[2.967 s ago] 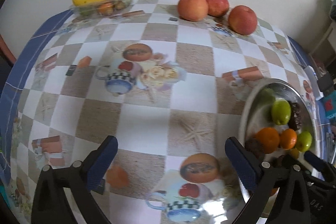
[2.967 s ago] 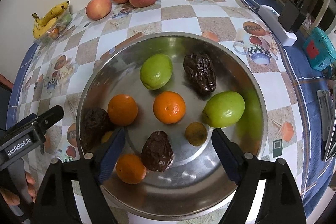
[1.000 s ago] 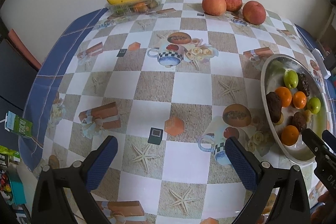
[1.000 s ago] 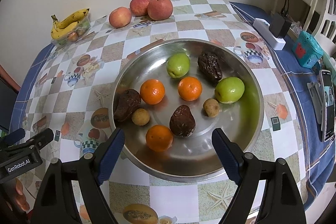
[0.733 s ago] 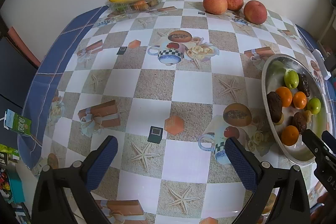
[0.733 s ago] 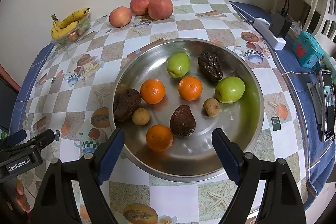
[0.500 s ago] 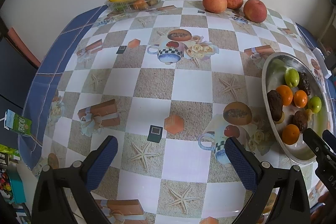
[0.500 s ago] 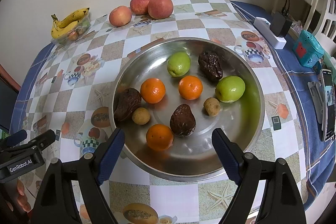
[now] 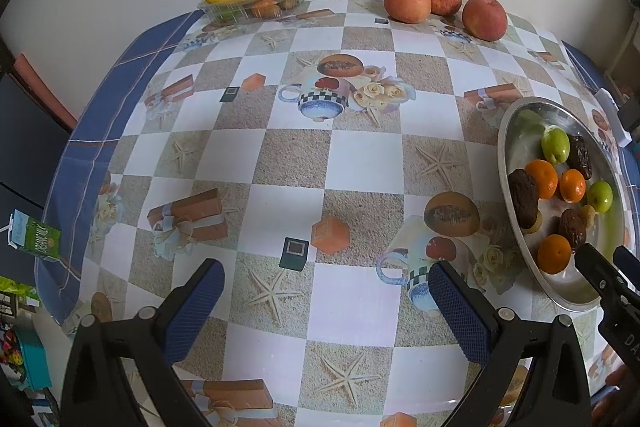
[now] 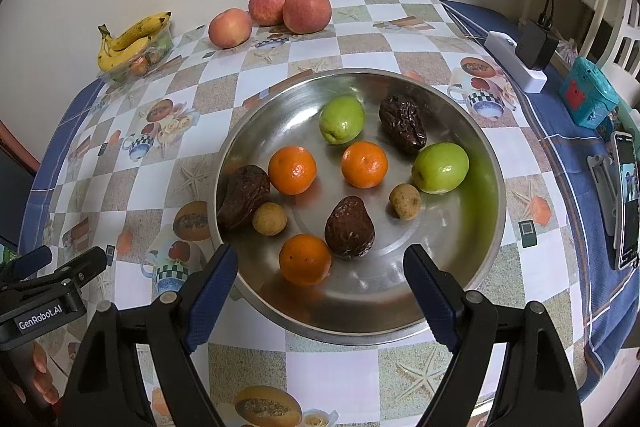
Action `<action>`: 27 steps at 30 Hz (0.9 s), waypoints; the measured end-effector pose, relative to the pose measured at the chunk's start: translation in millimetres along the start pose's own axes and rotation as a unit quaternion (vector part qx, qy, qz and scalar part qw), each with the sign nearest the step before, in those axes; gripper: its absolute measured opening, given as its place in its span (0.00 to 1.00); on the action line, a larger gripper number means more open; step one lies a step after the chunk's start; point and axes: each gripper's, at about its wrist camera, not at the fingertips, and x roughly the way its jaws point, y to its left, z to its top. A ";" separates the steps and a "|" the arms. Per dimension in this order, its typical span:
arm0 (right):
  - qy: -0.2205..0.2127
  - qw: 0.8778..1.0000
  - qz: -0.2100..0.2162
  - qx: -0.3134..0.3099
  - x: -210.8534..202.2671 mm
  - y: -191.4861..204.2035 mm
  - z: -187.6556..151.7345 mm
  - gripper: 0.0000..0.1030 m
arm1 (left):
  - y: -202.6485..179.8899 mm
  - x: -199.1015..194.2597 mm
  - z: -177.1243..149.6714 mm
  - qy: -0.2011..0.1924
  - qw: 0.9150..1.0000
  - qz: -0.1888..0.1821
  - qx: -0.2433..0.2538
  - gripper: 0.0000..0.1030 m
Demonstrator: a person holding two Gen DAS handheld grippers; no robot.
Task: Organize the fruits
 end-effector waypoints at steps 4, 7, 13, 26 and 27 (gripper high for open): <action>0.000 1.000 0.000 -0.001 0.0 0.1 -0.7 0.83 | 0.0 -0.1 -0.1 0.000 1.000 0.000 0.001 1.00; 0.000 1.000 0.000 0.000 0.4 0.3 -0.4 0.83 | 0.1 0.0 -0.1 0.000 1.000 0.000 0.002 1.00; 0.000 1.000 0.000 0.000 0.7 0.2 0.1 0.83 | 0.0 0.1 0.0 0.001 1.000 0.000 0.000 1.00; 0.003 1.000 0.000 0.001 1.9 0.3 -1.1 0.83 | 0.4 0.7 0.4 0.001 1.000 0.000 0.000 1.00; 0.004 1.000 0.001 0.001 2.1 0.4 -1.6 0.83 | 0.1 0.8 0.9 0.001 1.000 0.000 0.001 1.00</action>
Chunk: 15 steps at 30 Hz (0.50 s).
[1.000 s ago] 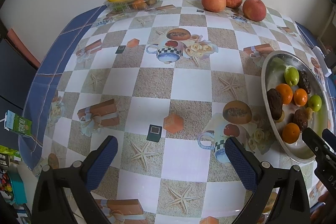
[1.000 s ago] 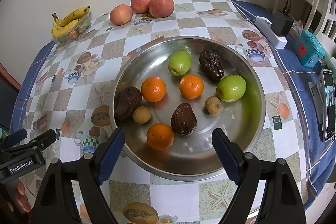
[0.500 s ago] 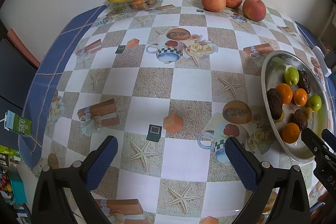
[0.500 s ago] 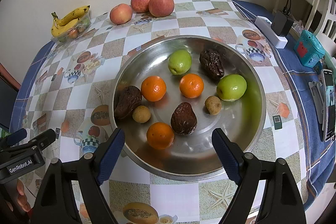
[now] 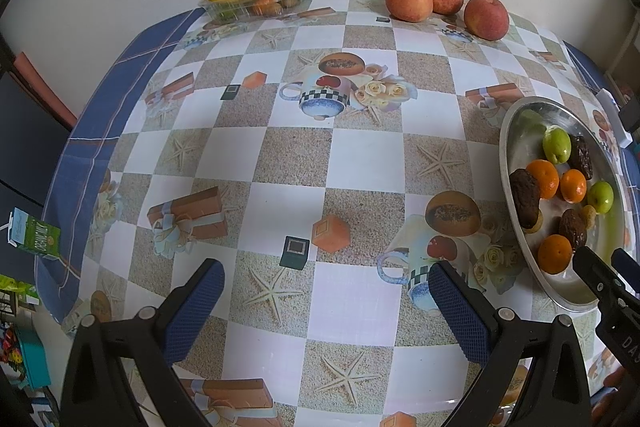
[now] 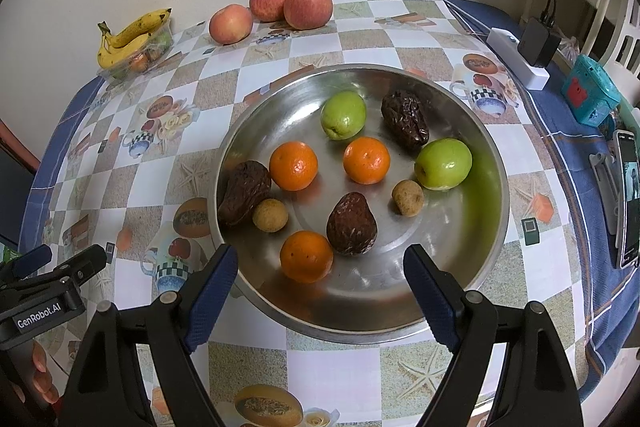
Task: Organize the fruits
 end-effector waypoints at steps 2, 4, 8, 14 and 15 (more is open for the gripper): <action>0.001 1.000 0.000 0.000 0.4 0.4 -1.1 0.83 | -0.1 -0.1 0.4 0.000 1.000 0.000 0.001 1.00; 0.001 1.000 0.000 0.000 0.8 0.5 -0.2 0.83 | 0.3 -0.3 -0.2 -0.002 1.000 0.002 0.000 1.00; 0.004 1.000 0.001 -0.001 1.6 1.0 -1.5 0.83 | 1.2 0.4 -0.7 -0.001 1.000 0.002 -0.002 1.00; 0.004 1.000 0.002 -0.001 1.8 0.3 0.2 0.83 | 1.8 -1.8 -0.5 -0.004 1.000 0.007 -0.007 1.00; 0.005 1.000 0.002 -0.001 1.8 0.2 0.2 0.83 | 1.7 -2.0 0.3 -0.005 1.000 0.008 -0.007 1.00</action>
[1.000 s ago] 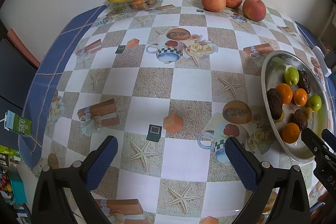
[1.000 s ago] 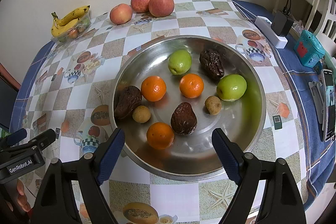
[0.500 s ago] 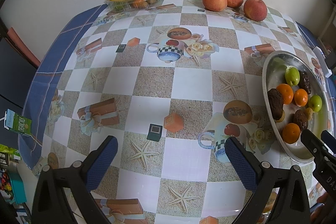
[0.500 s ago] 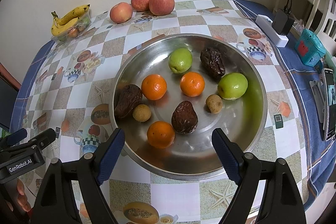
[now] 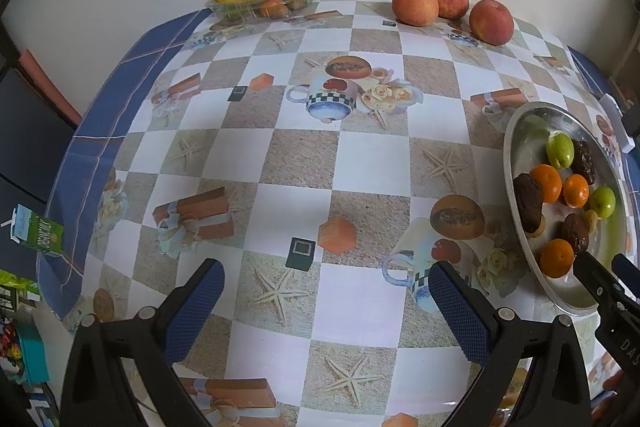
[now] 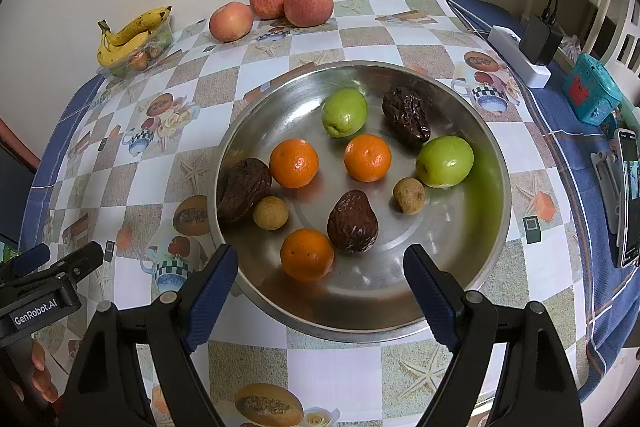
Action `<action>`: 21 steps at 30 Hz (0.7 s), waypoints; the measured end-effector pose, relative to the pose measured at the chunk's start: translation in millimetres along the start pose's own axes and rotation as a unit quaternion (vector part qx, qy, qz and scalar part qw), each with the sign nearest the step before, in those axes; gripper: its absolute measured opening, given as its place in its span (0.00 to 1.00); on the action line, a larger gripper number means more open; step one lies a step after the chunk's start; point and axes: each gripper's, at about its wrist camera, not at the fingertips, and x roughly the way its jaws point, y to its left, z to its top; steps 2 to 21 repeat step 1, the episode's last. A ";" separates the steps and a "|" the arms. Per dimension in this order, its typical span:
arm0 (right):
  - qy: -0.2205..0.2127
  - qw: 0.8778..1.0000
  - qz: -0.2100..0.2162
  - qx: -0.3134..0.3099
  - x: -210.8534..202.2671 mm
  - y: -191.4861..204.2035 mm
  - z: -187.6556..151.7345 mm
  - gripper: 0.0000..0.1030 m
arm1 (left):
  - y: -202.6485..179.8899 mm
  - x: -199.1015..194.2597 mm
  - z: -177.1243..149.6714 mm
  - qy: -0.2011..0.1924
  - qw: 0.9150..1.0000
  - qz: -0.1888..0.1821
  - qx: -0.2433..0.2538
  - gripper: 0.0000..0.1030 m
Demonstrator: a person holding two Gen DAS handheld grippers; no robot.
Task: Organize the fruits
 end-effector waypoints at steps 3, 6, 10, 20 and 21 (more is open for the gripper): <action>0.000 1.000 0.000 0.000 0.0 0.0 0.0 0.83 | -0.2 -0.2 0.1 0.000 1.000 -0.002 0.000 1.00; 0.000 1.000 0.000 0.000 0.0 0.0 0.0 0.83 | -0.2 -0.2 0.1 0.000 1.000 -0.002 0.000 1.00; 0.000 1.000 0.000 0.000 0.0 0.0 0.0 0.83 | -0.2 -0.2 0.1 0.000 1.000 -0.002 0.000 1.00; 0.000 1.000 0.000 0.000 0.0 0.0 0.0 0.83 | -0.2 -0.2 0.1 0.000 1.000 -0.002 0.000 1.00; 0.000 1.000 0.000 0.000 0.0 0.0 0.0 0.83 | -0.2 -0.2 0.1 0.000 1.000 -0.002 0.000 1.00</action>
